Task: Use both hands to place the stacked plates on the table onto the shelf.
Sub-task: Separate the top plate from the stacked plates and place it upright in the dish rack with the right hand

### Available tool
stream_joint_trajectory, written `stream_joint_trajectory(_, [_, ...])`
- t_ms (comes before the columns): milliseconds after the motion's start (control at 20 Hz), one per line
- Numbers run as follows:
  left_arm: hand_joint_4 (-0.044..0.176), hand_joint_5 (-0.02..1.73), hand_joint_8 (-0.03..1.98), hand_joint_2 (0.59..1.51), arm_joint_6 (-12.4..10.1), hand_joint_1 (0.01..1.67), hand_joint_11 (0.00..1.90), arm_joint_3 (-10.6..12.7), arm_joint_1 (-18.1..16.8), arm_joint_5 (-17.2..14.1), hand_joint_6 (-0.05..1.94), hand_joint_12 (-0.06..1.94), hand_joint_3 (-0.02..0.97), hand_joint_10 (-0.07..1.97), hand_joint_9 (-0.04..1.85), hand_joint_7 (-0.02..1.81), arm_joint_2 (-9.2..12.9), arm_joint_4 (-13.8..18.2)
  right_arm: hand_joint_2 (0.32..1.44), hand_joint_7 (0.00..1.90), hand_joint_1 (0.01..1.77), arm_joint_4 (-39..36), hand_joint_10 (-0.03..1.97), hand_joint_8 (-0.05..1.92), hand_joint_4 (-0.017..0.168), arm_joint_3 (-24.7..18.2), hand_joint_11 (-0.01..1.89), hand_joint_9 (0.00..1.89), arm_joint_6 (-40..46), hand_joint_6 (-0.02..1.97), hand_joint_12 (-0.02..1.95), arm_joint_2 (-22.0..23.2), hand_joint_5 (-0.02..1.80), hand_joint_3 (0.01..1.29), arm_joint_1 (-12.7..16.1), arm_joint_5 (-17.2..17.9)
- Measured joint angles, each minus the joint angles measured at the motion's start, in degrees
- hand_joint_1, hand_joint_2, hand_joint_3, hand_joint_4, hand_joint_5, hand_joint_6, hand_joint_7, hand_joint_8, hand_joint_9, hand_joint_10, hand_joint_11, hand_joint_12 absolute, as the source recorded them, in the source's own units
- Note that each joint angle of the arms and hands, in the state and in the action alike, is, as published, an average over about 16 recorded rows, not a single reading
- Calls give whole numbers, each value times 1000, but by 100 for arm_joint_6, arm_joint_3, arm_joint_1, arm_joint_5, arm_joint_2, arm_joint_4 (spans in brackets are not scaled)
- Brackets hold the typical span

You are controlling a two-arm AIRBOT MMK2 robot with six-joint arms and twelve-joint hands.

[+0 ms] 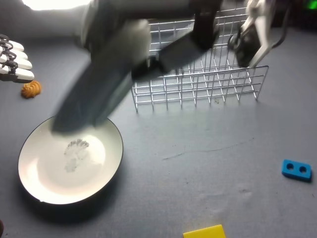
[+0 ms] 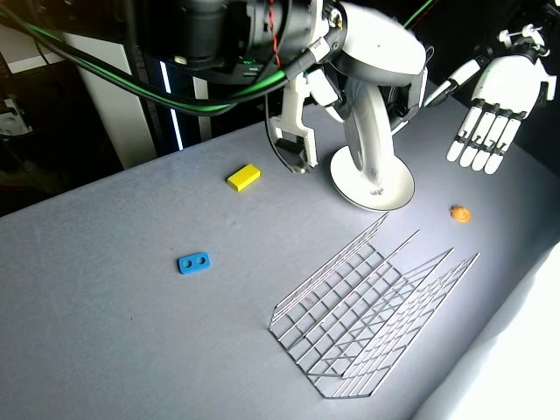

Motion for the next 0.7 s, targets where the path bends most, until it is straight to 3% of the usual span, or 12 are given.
stream_joint_trajectory(350, [4, 26, 17, 1144, 15, 15, 20, -173, 45, -1, 18, 7, 21, 5, 22, 19, -3, 131, 992, 1002, 1317, -459, 1062, 859, 1, 71, 879, 1026, 1579, 1015, 1139, 314, 893, 15, 479, -192])
stream_joint_trajectory(700, [4, 25, 17, 1147, 224, 15, 21, -475, 261, 21, 18, 8, 21, 5, 22, 20, -4, 133, 993, 999, 1339, -575, 1074, 858, -5, 303, 869, 1006, 2369, 1010, 1133, 485, 908, 16, 606, -270])
